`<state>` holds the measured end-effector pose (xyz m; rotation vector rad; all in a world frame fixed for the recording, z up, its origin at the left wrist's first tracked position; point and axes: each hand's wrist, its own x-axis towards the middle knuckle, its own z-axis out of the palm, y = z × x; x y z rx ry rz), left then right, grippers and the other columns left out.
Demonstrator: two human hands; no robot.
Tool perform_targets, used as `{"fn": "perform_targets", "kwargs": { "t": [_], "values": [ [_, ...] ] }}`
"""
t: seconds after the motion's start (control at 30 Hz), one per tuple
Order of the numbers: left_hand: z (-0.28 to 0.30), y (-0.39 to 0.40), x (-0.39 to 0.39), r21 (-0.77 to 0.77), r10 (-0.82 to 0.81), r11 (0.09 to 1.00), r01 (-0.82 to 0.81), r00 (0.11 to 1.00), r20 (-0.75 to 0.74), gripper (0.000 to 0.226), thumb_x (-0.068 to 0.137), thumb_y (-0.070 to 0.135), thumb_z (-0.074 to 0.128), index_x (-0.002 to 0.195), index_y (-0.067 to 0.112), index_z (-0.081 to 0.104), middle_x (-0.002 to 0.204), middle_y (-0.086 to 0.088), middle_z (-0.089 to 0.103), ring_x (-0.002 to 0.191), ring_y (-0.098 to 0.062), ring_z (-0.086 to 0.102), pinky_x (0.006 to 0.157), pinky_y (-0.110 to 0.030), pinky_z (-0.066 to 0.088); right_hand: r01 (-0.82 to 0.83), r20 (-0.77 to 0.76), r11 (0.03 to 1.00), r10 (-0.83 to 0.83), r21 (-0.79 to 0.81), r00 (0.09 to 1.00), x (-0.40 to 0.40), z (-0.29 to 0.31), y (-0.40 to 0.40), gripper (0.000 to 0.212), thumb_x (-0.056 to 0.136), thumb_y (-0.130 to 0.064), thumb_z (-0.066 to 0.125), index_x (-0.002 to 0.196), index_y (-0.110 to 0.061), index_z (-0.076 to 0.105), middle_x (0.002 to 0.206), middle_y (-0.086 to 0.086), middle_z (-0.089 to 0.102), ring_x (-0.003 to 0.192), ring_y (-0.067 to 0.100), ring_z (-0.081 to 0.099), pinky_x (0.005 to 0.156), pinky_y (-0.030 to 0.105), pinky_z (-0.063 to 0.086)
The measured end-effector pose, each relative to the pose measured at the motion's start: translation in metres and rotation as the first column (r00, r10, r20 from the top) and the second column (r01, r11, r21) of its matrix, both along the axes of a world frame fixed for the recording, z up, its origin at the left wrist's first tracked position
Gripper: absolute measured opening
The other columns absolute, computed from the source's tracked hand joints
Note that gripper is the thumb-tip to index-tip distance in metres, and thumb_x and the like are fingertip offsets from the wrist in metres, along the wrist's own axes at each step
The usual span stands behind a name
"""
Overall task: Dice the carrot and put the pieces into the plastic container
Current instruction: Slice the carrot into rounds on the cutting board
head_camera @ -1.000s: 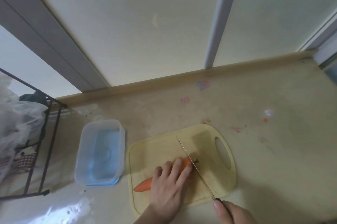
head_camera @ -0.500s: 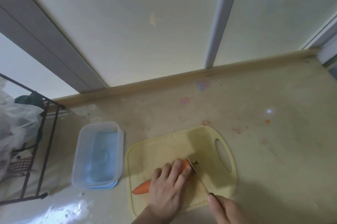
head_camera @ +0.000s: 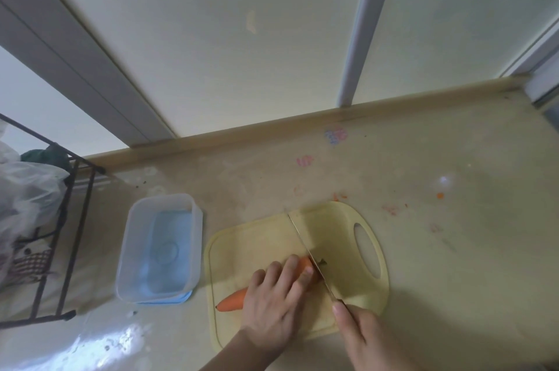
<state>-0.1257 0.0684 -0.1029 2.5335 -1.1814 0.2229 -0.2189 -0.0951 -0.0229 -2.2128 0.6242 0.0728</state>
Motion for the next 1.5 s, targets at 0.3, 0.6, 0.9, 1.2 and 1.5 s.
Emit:
{"fn": "perform_targets", "kwargs": {
  "t": [0.3,0.6,0.9,1.2,1.5],
  "values": [
    [-0.004,0.002,0.0,0.016,-0.003,1.0,0.003,1.0,0.011,0.043,0.088,0.029,0.052,0.129,0.019,0.051,0.134,-0.008,0.048,0.094,-0.028,0.049,0.073,-0.039,0.035,0.169,-0.128,0.965,-0.145,0.199,0.981,-0.027,-0.008,0.001,0.057,0.07,-0.088,0.035,0.062,-0.039,0.064,0.064,-0.007,0.064,0.059,0.002,0.058,0.064,0.013,0.043],
    [0.006,-0.003,-0.002,-0.034,0.03,0.999,-0.029,0.999,0.037,0.037,0.09,0.025,0.043,0.125,0.017,0.052,0.129,-0.01,0.05,0.091,-0.029,0.05,0.069,-0.04,0.035,-0.04,-0.199,0.972,0.088,0.23,0.976,0.013,-0.008,-0.002,0.044,0.095,-0.049,0.032,0.06,-0.027,0.047,0.053,-0.005,0.052,0.055,-0.002,0.05,0.062,0.017,0.039],
    [0.008,-0.003,-0.006,-0.059,0.087,0.994,-0.091,0.994,-0.067,0.044,0.092,0.042,0.057,0.13,0.02,0.051,0.131,-0.003,0.052,0.099,-0.025,0.055,0.079,-0.038,0.04,0.113,-0.359,0.836,0.106,0.537,0.927,0.024,-0.005,-0.08,0.049,0.092,-0.059,0.037,0.07,-0.015,0.041,0.046,-0.002,0.028,0.036,0.011,0.019,0.04,0.018,0.018],
    [0.014,-0.002,-0.009,-0.032,0.142,0.988,-0.149,0.977,-0.16,0.042,0.09,0.04,0.056,0.127,0.023,0.051,0.131,0.004,0.052,0.102,-0.022,0.057,0.084,-0.035,0.039,-0.057,-0.277,0.876,0.212,0.479,0.937,0.046,0.012,-0.077,0.049,0.095,-0.053,0.035,0.069,-0.012,0.042,0.043,-0.005,0.033,0.033,0.016,0.028,0.037,0.023,0.025],
    [0.014,-0.004,-0.008,0.058,0.132,0.99,-0.128,0.987,-0.088,0.035,0.092,0.042,0.053,0.123,0.026,0.052,0.126,-0.006,0.054,0.087,-0.029,0.06,0.07,-0.039,0.05,-0.015,-0.328,0.922,0.153,0.387,0.932,0.001,0.012,-0.027,0.043,0.096,-0.048,0.042,0.066,-0.018,0.045,0.042,-0.009,0.042,0.038,0.002,0.039,0.045,0.016,0.027]
  ]
}}
